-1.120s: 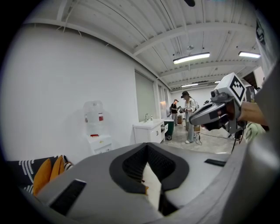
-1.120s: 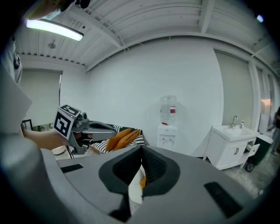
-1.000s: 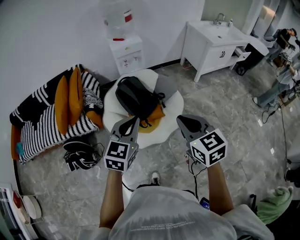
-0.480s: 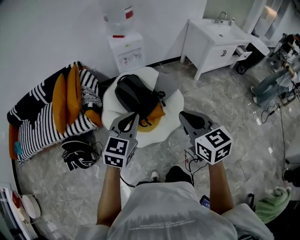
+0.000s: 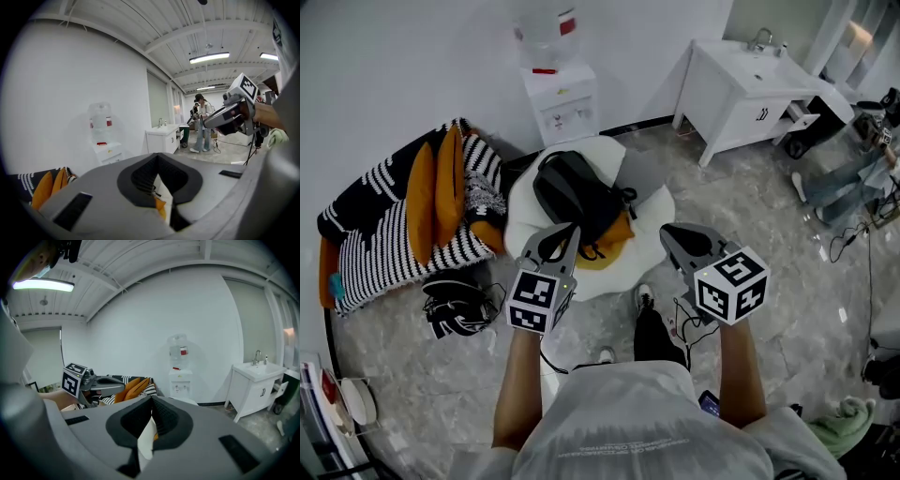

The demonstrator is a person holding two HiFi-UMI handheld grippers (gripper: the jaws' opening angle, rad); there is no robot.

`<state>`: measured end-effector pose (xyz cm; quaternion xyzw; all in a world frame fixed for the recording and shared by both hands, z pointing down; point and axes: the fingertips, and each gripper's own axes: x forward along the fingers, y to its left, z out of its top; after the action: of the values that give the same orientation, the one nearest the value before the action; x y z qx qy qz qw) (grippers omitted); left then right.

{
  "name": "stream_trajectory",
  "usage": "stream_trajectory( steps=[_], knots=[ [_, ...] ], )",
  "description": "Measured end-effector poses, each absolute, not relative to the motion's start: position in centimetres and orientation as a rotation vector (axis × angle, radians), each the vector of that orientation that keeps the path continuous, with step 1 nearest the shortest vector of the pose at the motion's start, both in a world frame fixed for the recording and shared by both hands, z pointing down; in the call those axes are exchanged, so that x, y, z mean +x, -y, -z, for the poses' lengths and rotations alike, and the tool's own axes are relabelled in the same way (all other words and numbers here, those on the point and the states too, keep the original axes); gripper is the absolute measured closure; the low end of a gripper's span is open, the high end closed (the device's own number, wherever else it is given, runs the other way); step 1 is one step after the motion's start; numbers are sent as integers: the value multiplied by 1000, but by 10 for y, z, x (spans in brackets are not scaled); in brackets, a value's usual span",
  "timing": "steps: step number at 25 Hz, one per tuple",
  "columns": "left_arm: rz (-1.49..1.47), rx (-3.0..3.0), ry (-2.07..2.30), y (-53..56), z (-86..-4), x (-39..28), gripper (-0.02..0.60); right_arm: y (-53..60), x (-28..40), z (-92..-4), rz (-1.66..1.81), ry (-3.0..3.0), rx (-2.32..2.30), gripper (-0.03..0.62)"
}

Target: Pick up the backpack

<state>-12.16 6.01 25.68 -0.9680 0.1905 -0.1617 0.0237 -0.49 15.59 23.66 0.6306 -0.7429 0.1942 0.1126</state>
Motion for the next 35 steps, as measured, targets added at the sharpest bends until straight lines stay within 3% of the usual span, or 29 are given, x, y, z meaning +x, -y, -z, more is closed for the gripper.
stream_trajectory(
  steps=[14, 35],
  knots=[
    [545, -2987, -781, 19, -253, -27, 581, -62, 118, -256, -705, 2226, 1800, 592],
    [619, -2958, -957, 78, -263, 41, 581, 15, 205, -272, -513, 2171, 1700, 592]
  ],
)
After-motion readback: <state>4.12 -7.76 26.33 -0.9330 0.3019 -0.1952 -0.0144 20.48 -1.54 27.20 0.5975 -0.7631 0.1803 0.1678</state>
